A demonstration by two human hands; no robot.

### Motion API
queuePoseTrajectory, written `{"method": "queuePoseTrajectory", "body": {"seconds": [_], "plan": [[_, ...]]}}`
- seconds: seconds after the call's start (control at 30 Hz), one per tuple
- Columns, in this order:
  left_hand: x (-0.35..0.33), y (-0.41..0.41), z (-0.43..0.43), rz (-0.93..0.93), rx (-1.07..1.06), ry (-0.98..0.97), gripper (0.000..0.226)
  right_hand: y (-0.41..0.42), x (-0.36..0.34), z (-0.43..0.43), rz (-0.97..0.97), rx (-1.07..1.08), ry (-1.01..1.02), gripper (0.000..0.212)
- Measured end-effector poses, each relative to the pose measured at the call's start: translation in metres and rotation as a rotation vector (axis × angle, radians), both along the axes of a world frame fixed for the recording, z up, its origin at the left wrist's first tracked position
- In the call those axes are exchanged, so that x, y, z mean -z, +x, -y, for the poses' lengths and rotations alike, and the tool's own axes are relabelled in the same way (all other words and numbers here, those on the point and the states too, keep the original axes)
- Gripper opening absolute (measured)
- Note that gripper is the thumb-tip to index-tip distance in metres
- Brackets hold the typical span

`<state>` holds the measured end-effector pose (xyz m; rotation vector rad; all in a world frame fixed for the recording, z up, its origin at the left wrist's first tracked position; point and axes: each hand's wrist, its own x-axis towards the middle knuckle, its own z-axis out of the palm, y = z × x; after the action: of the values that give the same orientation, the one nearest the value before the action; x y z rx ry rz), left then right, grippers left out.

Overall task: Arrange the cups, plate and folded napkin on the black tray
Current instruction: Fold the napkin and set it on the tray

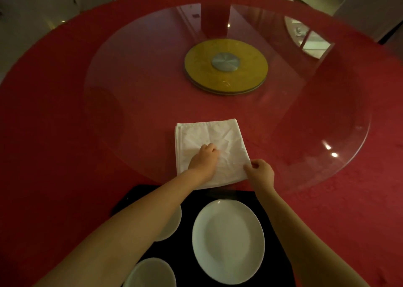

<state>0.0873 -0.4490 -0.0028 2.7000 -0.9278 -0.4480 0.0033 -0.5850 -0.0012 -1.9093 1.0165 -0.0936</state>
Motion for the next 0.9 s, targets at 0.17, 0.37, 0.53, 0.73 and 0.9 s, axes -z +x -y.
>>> {"method": "queuePoseTrajectory", "body": {"seconds": [0.17, 0.37, 0.53, 0.73, 0.9], "plan": [[-0.004, 0.017, -0.007, -0.248, -0.06, -0.182, 0.037, 0.003, -0.025, -0.024, 0.289, -0.023, -0.05, 0.008], [-0.043, 0.064, -0.022, -0.982, -0.717, -0.86, 0.04, 0.02, -0.045, -0.074, 0.43, -0.359, -0.356, 0.006], [-0.063, 0.097, -0.037, -0.836, -0.795, -0.812, 0.028, 0.019, -0.037, -0.11, 0.455, -0.641, -0.541, 0.013], [-0.047, 0.104, -0.052, -0.594, -0.752, -0.695, 0.02, 0.016, -0.021, -0.126, 0.419, -0.83, -0.581, 0.013], [-0.019, 0.109, -0.071, -0.486, -0.869, -0.658, 0.014, 0.011, -0.006, -0.128, 0.333, -0.896, -0.473, 0.018]]}}
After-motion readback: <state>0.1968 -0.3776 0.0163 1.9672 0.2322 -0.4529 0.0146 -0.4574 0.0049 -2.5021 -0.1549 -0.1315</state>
